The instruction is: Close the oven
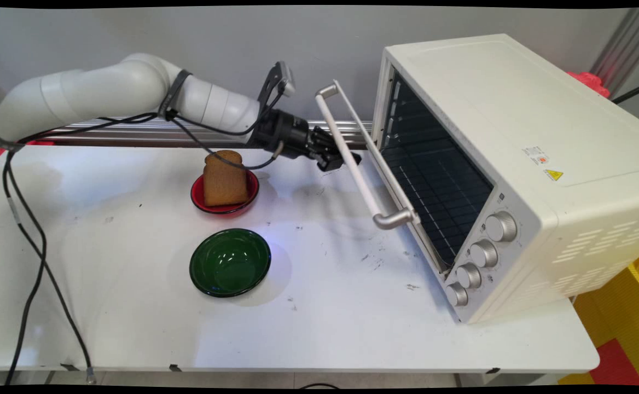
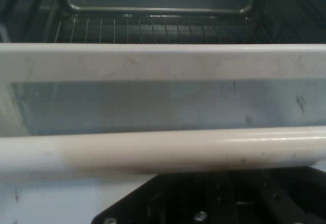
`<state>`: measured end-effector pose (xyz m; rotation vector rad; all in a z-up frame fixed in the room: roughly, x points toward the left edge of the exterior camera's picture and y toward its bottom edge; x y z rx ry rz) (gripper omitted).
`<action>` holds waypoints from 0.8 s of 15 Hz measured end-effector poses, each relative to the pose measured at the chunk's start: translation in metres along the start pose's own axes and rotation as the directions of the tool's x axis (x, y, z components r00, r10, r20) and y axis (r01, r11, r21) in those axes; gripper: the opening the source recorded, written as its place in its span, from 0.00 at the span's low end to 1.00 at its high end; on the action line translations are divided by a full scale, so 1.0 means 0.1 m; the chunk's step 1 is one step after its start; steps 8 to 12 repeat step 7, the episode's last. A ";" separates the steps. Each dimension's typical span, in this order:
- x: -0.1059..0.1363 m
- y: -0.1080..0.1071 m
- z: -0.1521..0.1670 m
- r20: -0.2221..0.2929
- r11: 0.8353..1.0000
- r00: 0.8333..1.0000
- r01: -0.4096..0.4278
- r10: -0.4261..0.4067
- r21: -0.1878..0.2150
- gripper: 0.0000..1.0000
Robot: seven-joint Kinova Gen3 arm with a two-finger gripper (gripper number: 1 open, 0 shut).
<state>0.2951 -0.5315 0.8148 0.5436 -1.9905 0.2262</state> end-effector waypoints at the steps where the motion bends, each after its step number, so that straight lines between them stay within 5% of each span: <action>1: 0.04 -0.02 0.02 -0.005 1.000 1.000 -0.001 0.001 -0.001 0.00; 12: 0.23 -0.06 0.10 -0.024 1.000 1.000 -0.003 0.003 -0.016 0.00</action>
